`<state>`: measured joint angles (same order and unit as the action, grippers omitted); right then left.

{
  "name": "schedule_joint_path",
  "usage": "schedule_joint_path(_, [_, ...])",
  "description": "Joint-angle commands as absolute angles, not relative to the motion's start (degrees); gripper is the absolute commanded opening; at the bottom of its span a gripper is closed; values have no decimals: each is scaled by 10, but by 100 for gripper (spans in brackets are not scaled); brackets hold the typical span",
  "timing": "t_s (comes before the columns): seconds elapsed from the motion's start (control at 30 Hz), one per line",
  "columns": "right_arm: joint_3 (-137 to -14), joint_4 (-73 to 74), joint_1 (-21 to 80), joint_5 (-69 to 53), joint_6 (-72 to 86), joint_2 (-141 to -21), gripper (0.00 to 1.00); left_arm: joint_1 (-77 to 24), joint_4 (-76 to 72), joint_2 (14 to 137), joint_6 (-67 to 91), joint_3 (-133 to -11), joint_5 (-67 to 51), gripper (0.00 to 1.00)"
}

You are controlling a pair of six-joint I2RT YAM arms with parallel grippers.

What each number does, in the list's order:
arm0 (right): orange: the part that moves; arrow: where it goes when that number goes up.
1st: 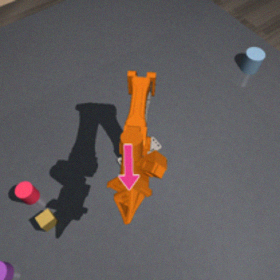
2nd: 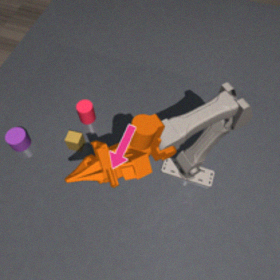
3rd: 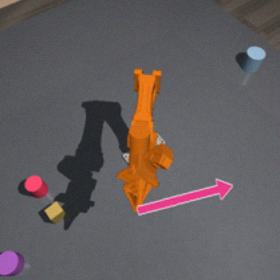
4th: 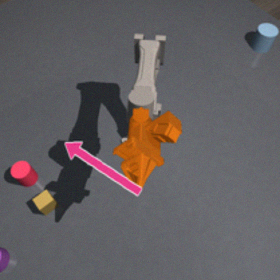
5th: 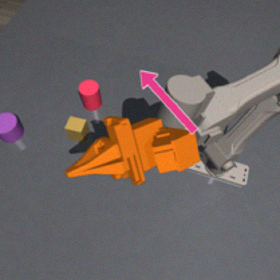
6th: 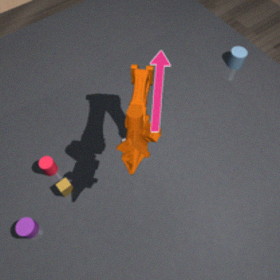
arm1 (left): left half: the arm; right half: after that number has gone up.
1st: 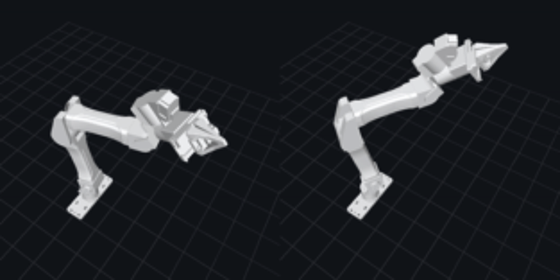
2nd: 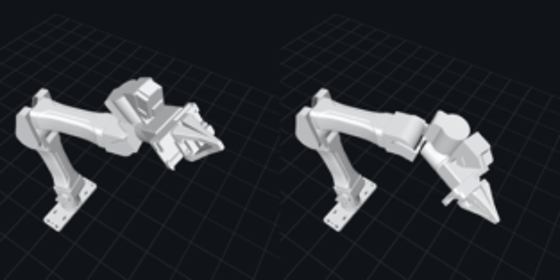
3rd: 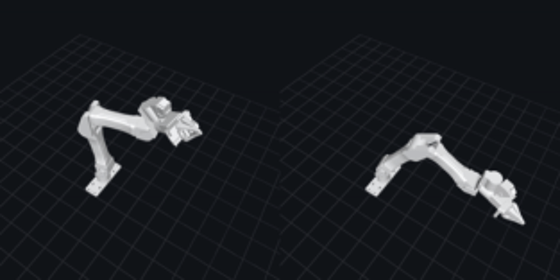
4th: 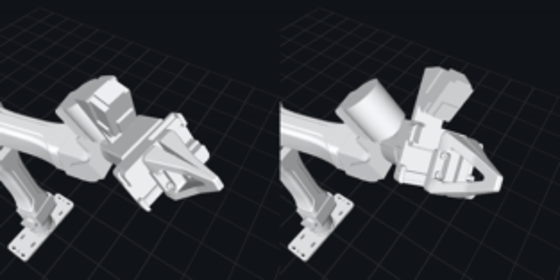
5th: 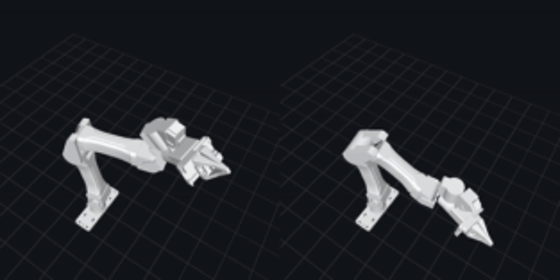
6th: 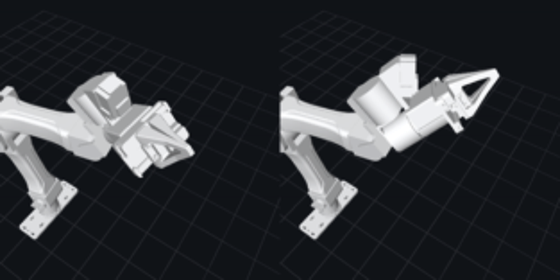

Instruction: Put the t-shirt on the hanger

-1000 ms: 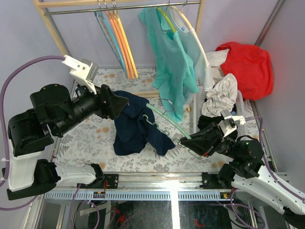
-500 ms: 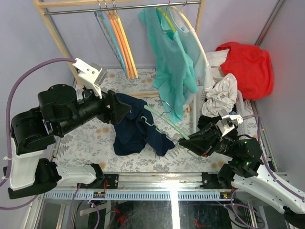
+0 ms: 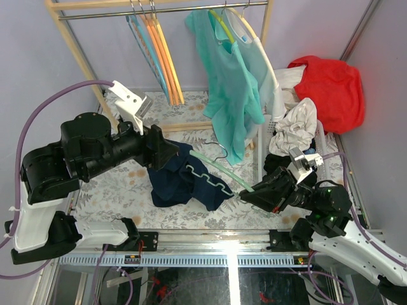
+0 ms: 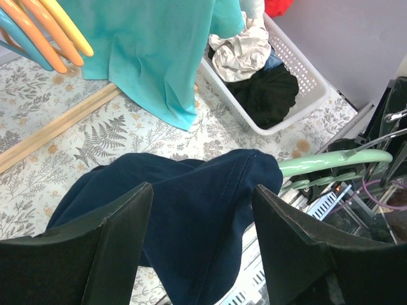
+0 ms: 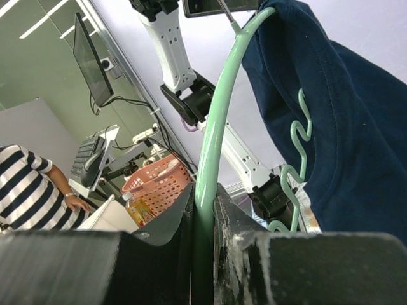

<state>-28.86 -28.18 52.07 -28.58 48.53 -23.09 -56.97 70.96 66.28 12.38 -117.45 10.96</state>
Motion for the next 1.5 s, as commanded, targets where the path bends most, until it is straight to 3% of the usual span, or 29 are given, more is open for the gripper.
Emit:
schedule_joint_path(0.0, [-324, -335, 520, -287, 481, -207, 0, -573, 706, 651, 108, -1169, 70, 63])
schedule_joint_path(0.87, [-336, -349, 520, -310, 480, -224, 0, -575, 677, 680, 89, -1127, -12, 58])
schedule_joint_path(1.47, [-332, -371, 519, -301, 484, -235, 0, -575, 653, 725, 140, -1166, 87, 23])
